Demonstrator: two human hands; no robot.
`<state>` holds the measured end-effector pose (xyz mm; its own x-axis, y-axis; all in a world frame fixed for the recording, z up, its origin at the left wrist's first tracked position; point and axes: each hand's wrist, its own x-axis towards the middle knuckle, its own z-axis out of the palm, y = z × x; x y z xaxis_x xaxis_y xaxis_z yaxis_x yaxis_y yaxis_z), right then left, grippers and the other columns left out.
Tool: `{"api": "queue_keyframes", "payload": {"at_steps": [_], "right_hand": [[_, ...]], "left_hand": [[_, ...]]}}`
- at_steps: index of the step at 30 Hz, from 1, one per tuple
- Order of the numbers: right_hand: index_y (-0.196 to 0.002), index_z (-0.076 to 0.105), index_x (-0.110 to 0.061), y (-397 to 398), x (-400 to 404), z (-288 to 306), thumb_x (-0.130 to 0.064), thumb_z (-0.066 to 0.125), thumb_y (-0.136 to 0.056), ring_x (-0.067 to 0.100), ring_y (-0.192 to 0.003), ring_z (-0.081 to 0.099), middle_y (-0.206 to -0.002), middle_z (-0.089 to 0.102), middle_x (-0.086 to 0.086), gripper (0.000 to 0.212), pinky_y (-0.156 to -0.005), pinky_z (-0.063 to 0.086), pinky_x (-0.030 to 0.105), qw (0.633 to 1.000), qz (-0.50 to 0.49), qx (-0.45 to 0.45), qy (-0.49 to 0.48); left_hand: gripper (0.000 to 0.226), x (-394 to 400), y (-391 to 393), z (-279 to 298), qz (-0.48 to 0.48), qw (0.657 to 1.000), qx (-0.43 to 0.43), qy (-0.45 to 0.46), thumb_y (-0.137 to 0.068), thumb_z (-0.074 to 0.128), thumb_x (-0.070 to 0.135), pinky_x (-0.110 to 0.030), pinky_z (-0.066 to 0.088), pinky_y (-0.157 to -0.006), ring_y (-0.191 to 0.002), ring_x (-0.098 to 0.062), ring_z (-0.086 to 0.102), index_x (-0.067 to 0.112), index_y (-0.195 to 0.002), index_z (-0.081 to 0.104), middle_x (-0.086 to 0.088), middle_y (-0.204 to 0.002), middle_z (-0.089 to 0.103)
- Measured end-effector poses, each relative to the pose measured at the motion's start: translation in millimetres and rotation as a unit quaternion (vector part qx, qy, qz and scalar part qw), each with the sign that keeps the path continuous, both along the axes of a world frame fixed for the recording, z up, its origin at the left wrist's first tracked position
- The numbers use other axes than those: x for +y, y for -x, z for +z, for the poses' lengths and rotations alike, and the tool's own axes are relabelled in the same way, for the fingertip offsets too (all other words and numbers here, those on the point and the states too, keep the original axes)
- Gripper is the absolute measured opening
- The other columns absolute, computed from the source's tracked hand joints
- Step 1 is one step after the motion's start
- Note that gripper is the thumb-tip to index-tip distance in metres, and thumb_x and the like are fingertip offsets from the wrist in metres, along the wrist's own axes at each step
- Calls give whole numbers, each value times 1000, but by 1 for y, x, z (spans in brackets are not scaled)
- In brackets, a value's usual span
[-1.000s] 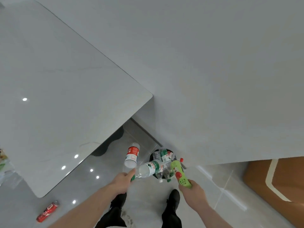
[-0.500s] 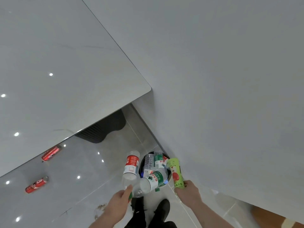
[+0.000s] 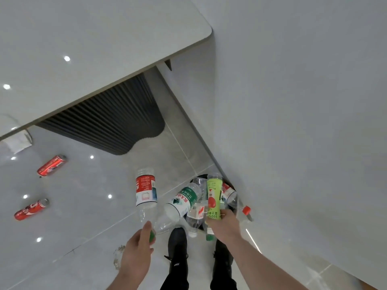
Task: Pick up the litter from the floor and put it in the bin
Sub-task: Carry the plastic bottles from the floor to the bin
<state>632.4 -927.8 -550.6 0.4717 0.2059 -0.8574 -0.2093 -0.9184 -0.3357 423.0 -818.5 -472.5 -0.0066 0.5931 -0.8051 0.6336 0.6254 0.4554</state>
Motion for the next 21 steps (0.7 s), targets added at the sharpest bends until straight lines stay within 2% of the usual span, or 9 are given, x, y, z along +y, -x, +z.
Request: {"api": "queue_keyframes", "payload": {"at_steps": [2,5,6,8,11,16,19,21], "right_hand": [[-93,57,-28,7,3,-14,-30,78,-79,7,-65,69,-89,73,-6,25,-46,50,20,1000,-5,-8,7],[-103,48,-31,15,4,-35,-38,82,-69,15,-70,71,-90,69,-8,48,-57,61,37,999,-18,-31,15],[-104,46,-32,18,5,-40,-38,82,-69,15,-71,71,-90,68,-8,51,-59,61,38,999,-18,-41,14],[-104,41,-33,21,8,-41,-35,83,-71,13,-74,70,-90,66,-11,54,-61,60,35,998,-10,-67,14],[-105,36,-36,22,10,-45,-36,85,-68,15,-75,70,-93,67,-12,61,-64,61,38,997,-10,-77,18],[-107,35,-34,17,12,-47,-47,84,-67,16,-80,70,-96,65,-11,64,-66,60,36,996,12,-82,13],[-112,36,-35,16,11,-43,-51,81,-64,16,-83,69,-100,63,-12,67,-66,61,39,996,29,-82,12],[-118,38,-33,16,10,-31,-46,81,-67,15,-88,66,-106,56,-13,68,-65,58,34,995,40,-88,12]], "left_hand": [[38,-1,2,-12,7,1000,-3,-2,-102,43,50,-45,55,-92,-99,-22,66,21,-89,64,-8,-100,70],[35,-2,2,-24,12,1000,-16,-1,-102,44,48,-42,55,-90,-100,-20,66,22,-89,64,-7,-101,69],[35,-1,1,-27,15,1000,-21,-3,-102,44,48,-41,55,-89,-100,-19,66,22,-89,64,-6,-102,69],[32,-1,-1,-30,20,999,-33,-5,-102,45,46,-40,54,-88,-100,-19,66,24,-88,63,-4,-101,69],[32,1,-1,-32,21,999,-43,-5,-102,45,46,-37,53,-84,-100,-17,66,24,-88,64,-2,-101,69],[36,7,4,-32,6,999,-46,-10,-102,45,46,-33,53,-77,-99,-20,65,20,-89,67,-7,-101,69],[35,13,8,-32,7,999,-41,-12,-102,46,47,-40,55,-86,-102,-24,65,22,-88,66,-8,-102,69],[37,15,11,-31,-3,999,-33,-8,-101,47,51,-44,55,-91,-103,-26,65,21,-89,66,-8,-103,69]]}}
